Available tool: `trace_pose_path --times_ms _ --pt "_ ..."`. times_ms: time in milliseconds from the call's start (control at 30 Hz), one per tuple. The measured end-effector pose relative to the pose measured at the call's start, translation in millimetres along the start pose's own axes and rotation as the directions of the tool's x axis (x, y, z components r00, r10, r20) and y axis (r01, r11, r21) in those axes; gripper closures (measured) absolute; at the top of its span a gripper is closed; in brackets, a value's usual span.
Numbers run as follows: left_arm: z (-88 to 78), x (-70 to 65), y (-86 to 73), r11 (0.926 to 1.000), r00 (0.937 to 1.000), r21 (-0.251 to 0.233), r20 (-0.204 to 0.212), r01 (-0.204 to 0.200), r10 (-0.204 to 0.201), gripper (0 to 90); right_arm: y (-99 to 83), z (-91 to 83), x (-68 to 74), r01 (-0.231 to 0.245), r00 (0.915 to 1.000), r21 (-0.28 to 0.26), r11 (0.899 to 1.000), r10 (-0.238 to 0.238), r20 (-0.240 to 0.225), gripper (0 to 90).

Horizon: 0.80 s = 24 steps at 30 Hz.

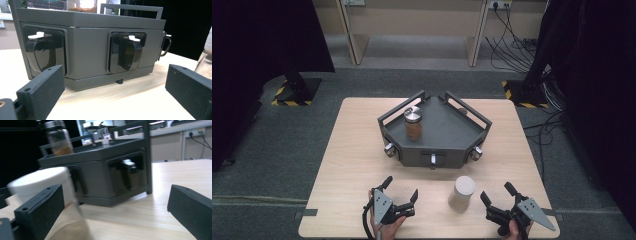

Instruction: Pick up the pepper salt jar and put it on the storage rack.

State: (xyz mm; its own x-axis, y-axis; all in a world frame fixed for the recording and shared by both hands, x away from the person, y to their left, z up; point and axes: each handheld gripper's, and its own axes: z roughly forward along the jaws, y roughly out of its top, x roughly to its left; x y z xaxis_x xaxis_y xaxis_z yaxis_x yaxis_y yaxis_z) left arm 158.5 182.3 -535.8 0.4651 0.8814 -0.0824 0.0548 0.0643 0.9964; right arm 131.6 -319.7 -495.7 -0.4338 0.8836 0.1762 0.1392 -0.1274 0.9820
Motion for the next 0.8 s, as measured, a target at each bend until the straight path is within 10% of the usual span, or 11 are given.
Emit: trace_pose_path --times_ms 800 --pt "0.1 -0.6 0.0 1.0000 1.0000 0.000 -0.001 -0.002 0.002 1.8 -5.1 19.5 20.1 0.072 0.9845 0.030 0.997 -0.066 -0.162 0.3"
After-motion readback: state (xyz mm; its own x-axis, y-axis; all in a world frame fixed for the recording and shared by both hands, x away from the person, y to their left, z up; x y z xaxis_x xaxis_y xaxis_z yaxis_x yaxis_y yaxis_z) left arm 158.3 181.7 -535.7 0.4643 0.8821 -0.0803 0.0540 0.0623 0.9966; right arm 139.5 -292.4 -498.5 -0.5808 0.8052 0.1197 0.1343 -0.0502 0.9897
